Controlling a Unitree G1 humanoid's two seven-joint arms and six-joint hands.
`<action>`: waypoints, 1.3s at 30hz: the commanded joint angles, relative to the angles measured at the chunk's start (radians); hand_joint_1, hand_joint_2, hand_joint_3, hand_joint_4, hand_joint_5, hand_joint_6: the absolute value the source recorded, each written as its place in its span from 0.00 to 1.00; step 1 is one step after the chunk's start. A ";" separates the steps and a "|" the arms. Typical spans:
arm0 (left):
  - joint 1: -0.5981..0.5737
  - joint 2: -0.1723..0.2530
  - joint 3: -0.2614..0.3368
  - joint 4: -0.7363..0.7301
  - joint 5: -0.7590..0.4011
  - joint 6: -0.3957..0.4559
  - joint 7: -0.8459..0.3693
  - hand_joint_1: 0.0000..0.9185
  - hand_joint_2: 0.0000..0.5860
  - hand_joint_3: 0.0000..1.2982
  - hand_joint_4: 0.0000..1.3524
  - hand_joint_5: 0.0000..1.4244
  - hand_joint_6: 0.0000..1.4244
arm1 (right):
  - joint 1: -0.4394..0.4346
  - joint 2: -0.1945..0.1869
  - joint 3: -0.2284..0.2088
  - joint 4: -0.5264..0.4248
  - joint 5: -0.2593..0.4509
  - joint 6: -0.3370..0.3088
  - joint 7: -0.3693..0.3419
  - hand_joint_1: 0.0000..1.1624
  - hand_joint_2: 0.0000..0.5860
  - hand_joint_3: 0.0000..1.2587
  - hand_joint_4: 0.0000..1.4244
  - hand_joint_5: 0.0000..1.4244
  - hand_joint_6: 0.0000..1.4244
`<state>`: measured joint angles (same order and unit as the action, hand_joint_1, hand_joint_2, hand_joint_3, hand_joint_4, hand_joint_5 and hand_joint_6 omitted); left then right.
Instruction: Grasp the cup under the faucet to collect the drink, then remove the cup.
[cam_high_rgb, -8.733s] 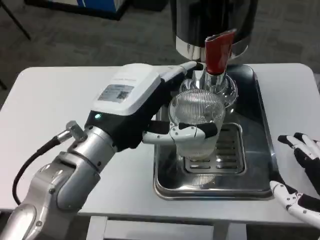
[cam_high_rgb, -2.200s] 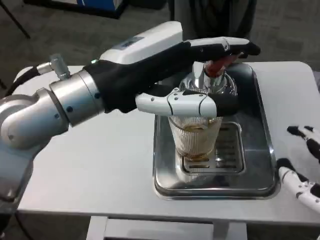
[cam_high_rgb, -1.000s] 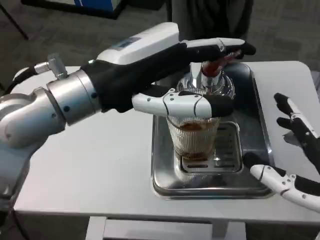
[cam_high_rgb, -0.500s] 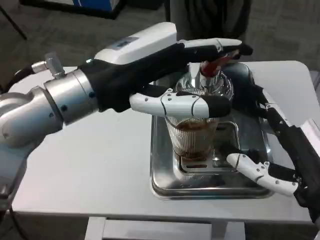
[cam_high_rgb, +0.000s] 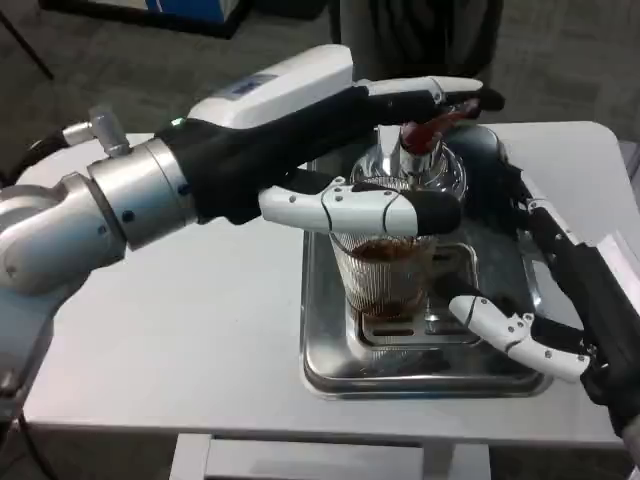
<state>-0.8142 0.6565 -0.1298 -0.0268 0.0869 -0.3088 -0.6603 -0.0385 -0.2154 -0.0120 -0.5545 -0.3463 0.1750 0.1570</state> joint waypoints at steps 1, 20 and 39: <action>0.050 0.032 -0.026 0.012 0.033 0.017 -0.054 0.00 0.17 0.14 0.08 0.15 0.12 | -0.010 0.006 0.008 0.011 0.009 0.000 -0.011 0.48 0.44 0.03 0.02 0.06 0.09; 0.065 0.042 -0.018 -0.015 0.028 0.037 -0.055 0.00 0.16 0.14 0.08 0.15 0.13 | -0.053 0.019 0.031 0.062 0.015 0.000 -0.025 0.48 0.44 0.04 0.03 0.07 0.10; 0.074 0.029 0.020 -0.041 -0.022 0.083 -0.037 0.00 0.16 0.14 0.08 0.15 0.13 | -0.079 0.024 0.037 0.070 0.029 0.014 -0.028 0.47 0.46 0.05 0.04 0.08 0.10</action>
<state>-0.7819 0.6637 -0.1069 -0.0756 0.0518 -0.2448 -0.6609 -0.1139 -0.1982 0.0189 -0.4809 -0.3256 0.1826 0.1362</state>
